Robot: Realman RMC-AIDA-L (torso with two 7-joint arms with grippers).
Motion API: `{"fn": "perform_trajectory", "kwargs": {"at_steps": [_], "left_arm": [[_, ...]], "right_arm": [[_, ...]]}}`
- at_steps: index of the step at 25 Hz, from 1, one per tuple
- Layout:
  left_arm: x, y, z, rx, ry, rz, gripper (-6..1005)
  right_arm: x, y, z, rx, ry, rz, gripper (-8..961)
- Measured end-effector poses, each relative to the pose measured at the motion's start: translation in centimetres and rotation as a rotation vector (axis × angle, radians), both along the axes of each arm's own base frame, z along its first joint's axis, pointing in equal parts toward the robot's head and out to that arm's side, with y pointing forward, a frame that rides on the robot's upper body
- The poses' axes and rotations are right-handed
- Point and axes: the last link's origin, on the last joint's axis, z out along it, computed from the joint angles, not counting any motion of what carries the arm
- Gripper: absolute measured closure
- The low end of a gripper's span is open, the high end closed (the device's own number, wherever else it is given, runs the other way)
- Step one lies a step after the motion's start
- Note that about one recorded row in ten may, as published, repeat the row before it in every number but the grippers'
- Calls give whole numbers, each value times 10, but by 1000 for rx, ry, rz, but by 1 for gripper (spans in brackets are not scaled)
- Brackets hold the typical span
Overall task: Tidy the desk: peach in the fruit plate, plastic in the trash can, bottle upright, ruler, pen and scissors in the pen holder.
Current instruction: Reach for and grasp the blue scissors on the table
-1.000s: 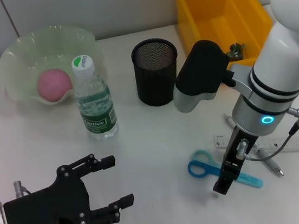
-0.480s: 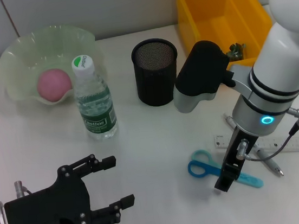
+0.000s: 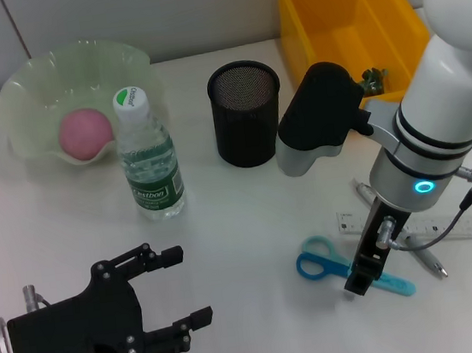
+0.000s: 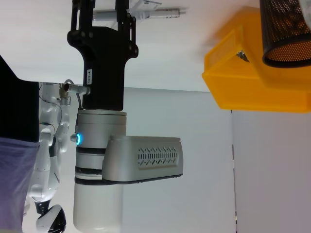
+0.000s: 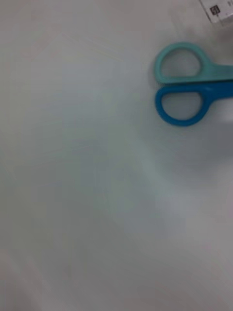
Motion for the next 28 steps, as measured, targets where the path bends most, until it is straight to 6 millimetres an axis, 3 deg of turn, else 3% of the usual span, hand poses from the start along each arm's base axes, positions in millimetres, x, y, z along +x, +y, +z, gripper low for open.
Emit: {"fn": "perform_trajectory", "kwargs": {"at_steps": [28], "left_arm": [[0,0,0,1,0,-3,201]], "right_arm": [[-1,1,-2,0,-8,3,442]]}}
